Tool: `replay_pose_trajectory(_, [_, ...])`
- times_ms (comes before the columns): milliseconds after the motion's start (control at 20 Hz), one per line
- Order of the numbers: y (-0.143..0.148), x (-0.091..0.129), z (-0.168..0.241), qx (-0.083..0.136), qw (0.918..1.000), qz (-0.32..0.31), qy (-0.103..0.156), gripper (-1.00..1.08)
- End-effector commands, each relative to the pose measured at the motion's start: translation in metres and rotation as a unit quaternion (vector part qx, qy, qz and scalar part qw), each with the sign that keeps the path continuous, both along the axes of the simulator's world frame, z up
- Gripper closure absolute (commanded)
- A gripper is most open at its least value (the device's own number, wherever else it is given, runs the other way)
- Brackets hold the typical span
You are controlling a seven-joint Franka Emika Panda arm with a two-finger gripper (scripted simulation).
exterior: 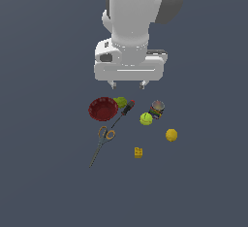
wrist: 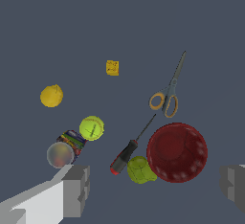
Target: Pick up a designated object from a clutter of objects.
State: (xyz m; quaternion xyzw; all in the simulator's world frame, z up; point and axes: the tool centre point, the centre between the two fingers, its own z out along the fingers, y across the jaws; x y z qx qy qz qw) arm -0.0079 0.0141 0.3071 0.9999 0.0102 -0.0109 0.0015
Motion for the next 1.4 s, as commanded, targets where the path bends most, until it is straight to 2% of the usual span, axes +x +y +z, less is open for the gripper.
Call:
replay_pose_trajectory(0, [0.0, 0.0, 0.0, 0.0, 1.0, 0.0, 0.0, -0.92])
replay_pose_trajectory(650, [-0.005, 0.0, 0.014, 0.01, 0.9999, 0.0, -0.006, -0.92])
replay_pose_trajectory(1350, [0.027, -0.002, -0.028, 0.002, 0.9986, -0.052, -0.007, -0.92])
